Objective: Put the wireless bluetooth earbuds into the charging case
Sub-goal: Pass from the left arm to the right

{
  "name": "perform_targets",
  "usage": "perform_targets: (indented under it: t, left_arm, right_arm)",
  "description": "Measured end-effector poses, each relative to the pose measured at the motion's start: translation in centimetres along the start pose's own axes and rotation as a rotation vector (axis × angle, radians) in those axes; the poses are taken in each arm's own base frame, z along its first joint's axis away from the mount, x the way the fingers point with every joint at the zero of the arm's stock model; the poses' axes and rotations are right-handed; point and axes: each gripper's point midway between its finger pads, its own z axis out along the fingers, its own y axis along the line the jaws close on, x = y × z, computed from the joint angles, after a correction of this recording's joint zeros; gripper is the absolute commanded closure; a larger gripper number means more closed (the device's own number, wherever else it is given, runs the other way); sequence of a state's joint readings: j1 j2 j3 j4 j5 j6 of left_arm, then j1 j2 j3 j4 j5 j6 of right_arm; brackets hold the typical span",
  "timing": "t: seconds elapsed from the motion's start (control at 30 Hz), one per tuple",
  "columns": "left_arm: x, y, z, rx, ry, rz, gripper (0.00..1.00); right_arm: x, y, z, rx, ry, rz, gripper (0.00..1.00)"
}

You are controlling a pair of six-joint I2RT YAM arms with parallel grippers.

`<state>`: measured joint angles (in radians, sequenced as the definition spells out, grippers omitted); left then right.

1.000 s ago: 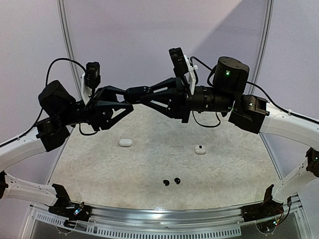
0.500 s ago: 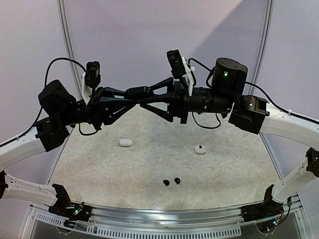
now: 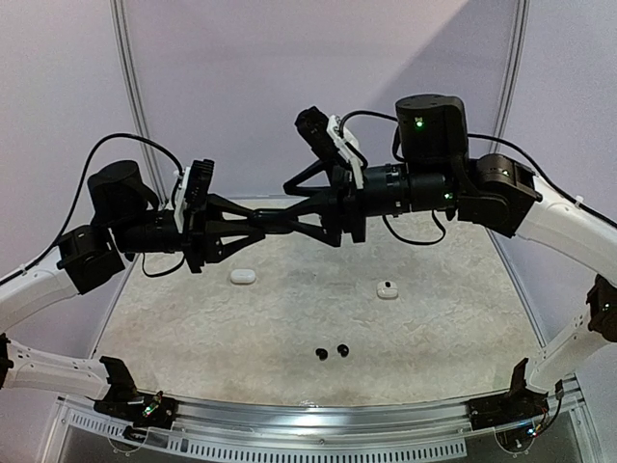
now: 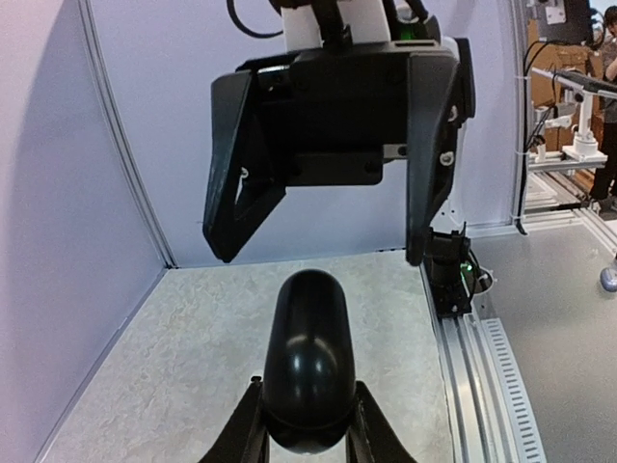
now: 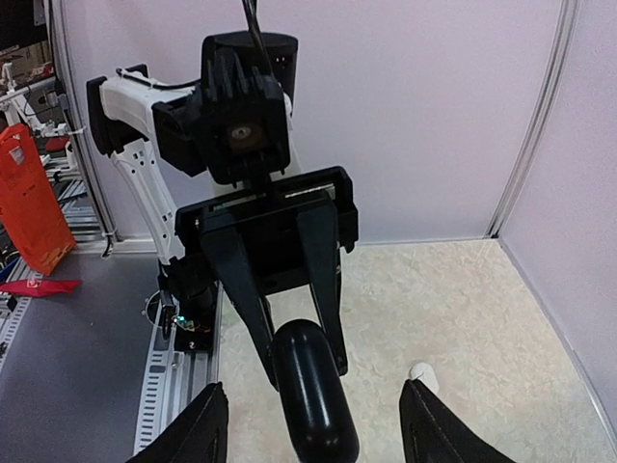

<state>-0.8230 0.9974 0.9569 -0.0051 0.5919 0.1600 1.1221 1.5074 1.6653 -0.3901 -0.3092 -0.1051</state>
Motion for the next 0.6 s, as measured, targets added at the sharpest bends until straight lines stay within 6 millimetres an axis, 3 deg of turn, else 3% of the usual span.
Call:
perform_targets:
  t: [0.13, 0.27, 0.37, 0.47, 0.6]
  left_arm:
    - [0.5, -0.2, 0.0, 0.007, 0.022, 0.009, 1.0]
    - [0.6, -0.3, 0.0, 0.013, 0.029, 0.01, 1.0]
    - [0.7, -0.5, -0.1, 0.023, 0.032, 0.005, 1.0]
    - [0.7, -0.8, -0.1, 0.038, 0.034, -0.016, 1.0]
    - [0.8, -0.9, -0.1, 0.042, 0.038, -0.019, 1.0]
  right_arm:
    - [1.8, 0.2, 1.3, -0.027, 0.074, -0.012, 0.47]
    - [4.4, 0.2, 2.5, -0.05, 0.156, -0.001, 0.72]
    - [5.1, 0.3, 2.8, -0.056, 0.177, 0.0, 0.85]
    - [5.1, 0.5, 2.7, -0.07, 0.179, -0.022, 0.84]
    - [5.1, 0.5, 2.7, -0.071, 0.179, -0.021, 0.65]
